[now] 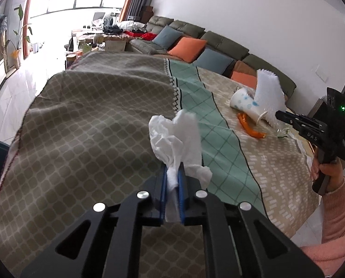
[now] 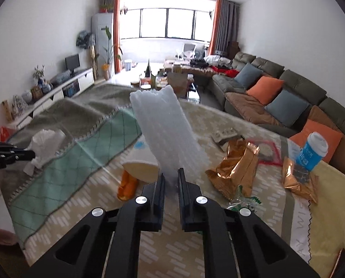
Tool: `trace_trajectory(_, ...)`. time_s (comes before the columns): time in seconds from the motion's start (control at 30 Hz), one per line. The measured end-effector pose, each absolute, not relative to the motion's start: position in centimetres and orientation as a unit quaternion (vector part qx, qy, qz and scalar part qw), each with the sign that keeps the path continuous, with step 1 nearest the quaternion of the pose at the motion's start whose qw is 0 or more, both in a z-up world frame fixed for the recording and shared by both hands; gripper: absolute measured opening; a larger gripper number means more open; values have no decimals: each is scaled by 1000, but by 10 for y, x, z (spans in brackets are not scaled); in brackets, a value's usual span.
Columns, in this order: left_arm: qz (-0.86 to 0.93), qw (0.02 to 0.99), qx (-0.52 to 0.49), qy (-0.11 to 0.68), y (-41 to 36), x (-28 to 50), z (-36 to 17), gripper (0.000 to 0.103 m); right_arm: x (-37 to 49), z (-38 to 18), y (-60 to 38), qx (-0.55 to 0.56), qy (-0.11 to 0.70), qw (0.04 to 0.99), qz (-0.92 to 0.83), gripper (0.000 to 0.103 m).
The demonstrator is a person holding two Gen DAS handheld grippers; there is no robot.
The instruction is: Collect trash
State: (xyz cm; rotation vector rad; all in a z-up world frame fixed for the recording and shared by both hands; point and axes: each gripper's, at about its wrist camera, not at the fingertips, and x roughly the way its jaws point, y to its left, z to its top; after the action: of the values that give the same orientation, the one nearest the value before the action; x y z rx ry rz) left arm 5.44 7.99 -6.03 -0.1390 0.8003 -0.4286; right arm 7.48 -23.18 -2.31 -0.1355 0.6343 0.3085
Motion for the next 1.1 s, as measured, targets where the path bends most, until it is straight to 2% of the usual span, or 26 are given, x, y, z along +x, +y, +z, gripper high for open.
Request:
trace_trajectory(0.33,-201,914,-69,345,96,32,-37,9,46,19,-197,-42,267,930,249,11)
trace_trajectory(0.67,-144,936,-87,308,142,1,-19,9,47,20,-109,-43,270,886,374,11)
trace_trajectory(1.1,-7,949,-132,286,238,-31,-14,9,65,14,3,-44,296,820,488,11)
